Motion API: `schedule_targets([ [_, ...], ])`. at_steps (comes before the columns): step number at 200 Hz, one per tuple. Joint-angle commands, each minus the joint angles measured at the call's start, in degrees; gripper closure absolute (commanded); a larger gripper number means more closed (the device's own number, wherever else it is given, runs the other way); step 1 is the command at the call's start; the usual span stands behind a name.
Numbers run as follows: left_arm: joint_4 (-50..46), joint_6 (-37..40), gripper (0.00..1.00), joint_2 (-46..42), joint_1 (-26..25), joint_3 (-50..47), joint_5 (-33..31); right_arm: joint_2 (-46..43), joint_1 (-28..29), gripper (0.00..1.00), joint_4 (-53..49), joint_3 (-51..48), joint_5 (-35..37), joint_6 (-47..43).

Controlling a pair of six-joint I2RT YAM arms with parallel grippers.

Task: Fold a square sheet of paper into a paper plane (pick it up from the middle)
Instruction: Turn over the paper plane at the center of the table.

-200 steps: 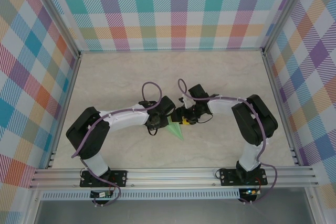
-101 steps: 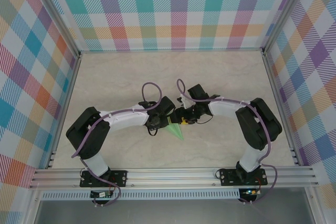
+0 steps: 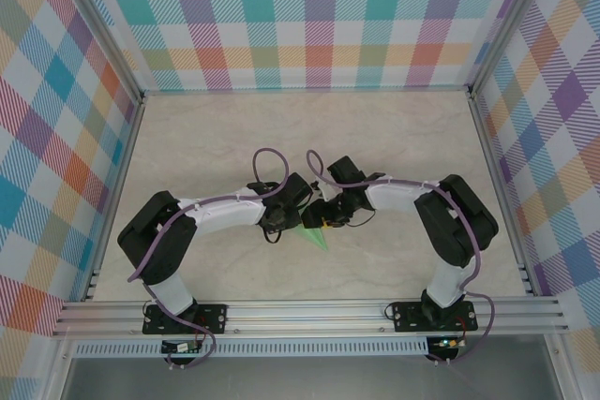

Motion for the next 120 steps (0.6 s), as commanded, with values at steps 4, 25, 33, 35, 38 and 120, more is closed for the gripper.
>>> schedule_targets([
  [4,0.25,-0.62,0.71,-2.07,0.39,-0.82,-0.39,1.57,0.39,0.49,0.06,0.83,0.72,-1.19],
  [25,0.47,-0.61,0.71,-2.15,0.36,-0.92,-0.38,2.50,0.65,0.53,0.25,1.26,1.00,-1.03],
  [33,0.56,-0.61,0.71,-2.15,0.37,-0.96,-0.33,2.66,0.81,0.54,0.31,1.35,1.00,-0.93],
  [35,0.62,-0.61,0.71,-2.15,0.42,-0.92,-0.35,2.68,0.86,0.55,0.43,1.35,1.00,-0.87],
  [38,0.64,-0.61,0.71,-2.17,0.39,-0.93,-0.27,2.68,0.88,0.55,0.40,1.35,1.09,-0.86],
  [120,2.47,-0.95,0.71,-6.61,0.37,-2.69,-0.73,4.02,2.54,0.78,-2.98,3.98,6.21,-1.23],
])
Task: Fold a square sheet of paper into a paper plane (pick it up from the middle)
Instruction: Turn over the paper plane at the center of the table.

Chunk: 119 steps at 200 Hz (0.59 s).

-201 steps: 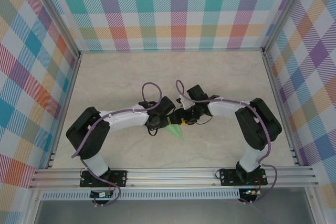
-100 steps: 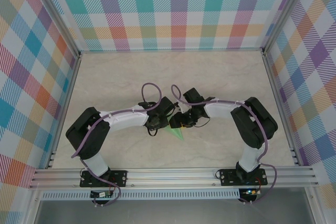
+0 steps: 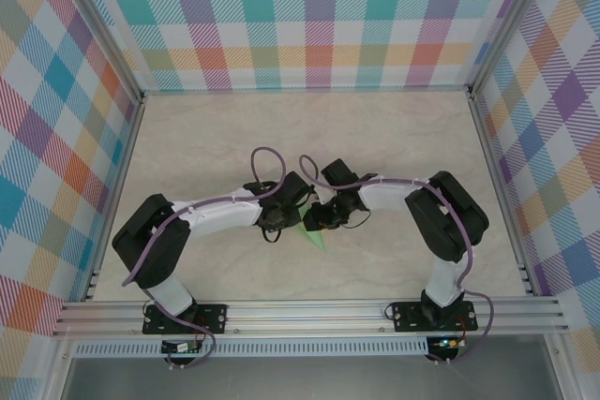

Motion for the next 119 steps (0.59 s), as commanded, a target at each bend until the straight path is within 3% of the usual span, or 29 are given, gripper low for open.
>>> schedule_targets([
  [1,1.15,-0.98,0.70,-4.11,0.41,-1.87,-0.76,0.75,0.63,0.79,-1.88,1.99,1.94,-0.65],
  [58,2.76,-2.59,0.67,-15.85,0.38,-7.72,-5.34,-5.60,0.84,1.00,-8.82,6.30,12.84,0.58],
  [92,1.56,-3.78,0.63,-22.54,0.51,-11.09,-8.79,-6.90,0.93,1.00,-16.92,10.46,28.04,3.87],
  [119,1.12,-5.05,0.62,-25.12,0.89,-13.33,-9.25,-2.45,0.87,1.00,-23.13,16.25,35.54,5.00],
])
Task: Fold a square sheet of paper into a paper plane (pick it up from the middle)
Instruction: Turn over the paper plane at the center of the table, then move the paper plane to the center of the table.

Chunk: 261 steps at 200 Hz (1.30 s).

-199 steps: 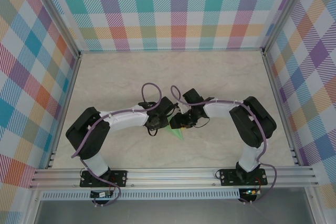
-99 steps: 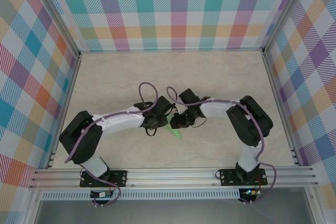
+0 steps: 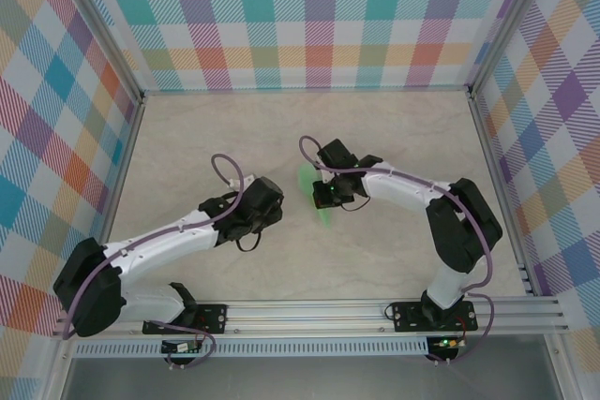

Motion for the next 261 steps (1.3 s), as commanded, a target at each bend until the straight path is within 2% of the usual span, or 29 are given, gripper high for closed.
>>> schedule_targets([
  [1,-0.87,-1.89,0.62,-2.00,0.60,-2.14,-2.59,3.27,0.39,1.00,-8.71,4.71,10.78,2.16],
  [76,-1.77,-2.91,0.61,-4.69,0.99,-4.28,-3.07,12.72,0.44,0.96,-10.01,11.84,11.68,5.87],
  [200,-1.50,-2.82,0.60,-4.95,1.86,-5.00,-2.35,15.35,0.40,0.81,-10.21,11.14,13.06,8.09],
  [261,-1.27,-2.83,0.60,-4.95,1.79,-4.98,-2.28,19.38,0.40,0.79,-11.39,13.11,12.01,9.77],
])
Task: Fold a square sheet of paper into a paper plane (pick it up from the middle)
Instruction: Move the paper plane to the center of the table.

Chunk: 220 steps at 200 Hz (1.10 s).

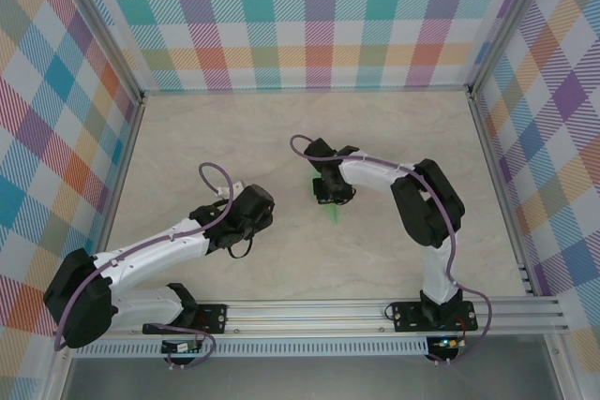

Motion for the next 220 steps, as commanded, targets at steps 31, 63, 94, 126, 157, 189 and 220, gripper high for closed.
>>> schedule_targets([
  [31,-1.31,-0.09,0.60,-1.54,0.58,-0.06,-0.79,6.62,0.40,0.74,-5.64,5.33,1.45,6.84],
  [63,-2.06,0.08,0.59,-2.53,0.59,0.00,-1.28,6.97,0.51,0.70,-6.14,7.81,1.46,10.79],
  [94,-2.44,0.09,0.59,-3.20,0.69,-0.12,-1.33,9.11,0.98,0.65,-7.49,9.65,1.78,10.22],
  [126,-2.57,-0.09,0.59,-3.90,0.70,-0.62,-1.60,9.84,1.43,0.66,-7.94,8.93,2.41,8.14],
  [157,-2.70,-0.18,0.59,-4.20,0.72,-0.67,-1.66,8.08,1.47,0.68,-7.89,8.97,3.59,6.47],
  [189,-2.81,0.60,0.58,-4.12,0.71,-0.06,-1.95,5.68,1.47,0.62,-10.63,12.98,4.98,4.53],
  [220,-3.72,1.73,0.58,-3.94,0.77,0.90,-2.44,2.08,1.47,0.55,-12.43,14.84,5.43,3.80],
])
